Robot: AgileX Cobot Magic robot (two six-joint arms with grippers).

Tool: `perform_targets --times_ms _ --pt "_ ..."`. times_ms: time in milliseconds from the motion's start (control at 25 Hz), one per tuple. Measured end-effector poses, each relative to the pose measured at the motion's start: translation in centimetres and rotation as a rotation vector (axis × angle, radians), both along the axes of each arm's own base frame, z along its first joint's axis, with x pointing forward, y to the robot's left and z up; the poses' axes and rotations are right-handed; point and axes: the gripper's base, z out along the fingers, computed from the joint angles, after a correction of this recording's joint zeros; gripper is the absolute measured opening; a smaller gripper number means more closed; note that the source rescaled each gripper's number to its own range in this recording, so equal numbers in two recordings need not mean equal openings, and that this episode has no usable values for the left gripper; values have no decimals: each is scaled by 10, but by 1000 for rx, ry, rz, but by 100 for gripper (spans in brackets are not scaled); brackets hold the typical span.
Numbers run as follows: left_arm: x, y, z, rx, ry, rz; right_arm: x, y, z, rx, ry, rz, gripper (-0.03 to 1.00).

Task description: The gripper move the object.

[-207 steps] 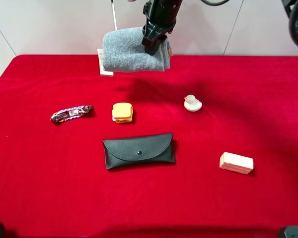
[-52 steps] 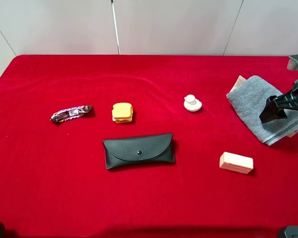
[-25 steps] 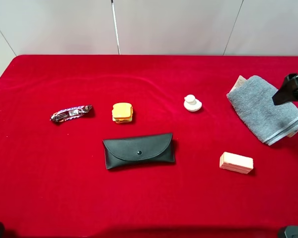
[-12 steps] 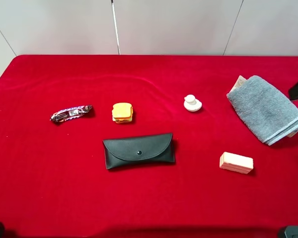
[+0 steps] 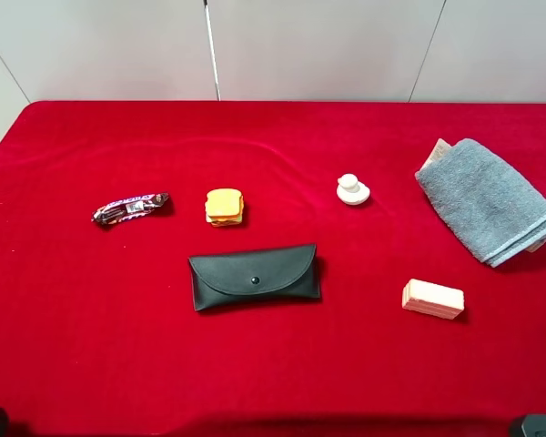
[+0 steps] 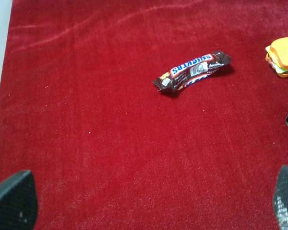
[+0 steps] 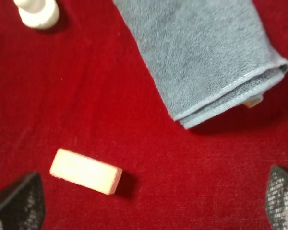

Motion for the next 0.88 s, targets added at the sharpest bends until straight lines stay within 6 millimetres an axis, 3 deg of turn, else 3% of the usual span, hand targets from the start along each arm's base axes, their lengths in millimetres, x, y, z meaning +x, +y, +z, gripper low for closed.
perform_targets --times_ms 160,320,880 --pt "0 0 0 0 0 0 -21 4 9 -23 -119 1 100" --pt "0 0 0 0 0 0 -36 7 8 -39 -128 15 100" --pt "0 0 0 0 0 0 -74 14 9 -87 -309 20 100"
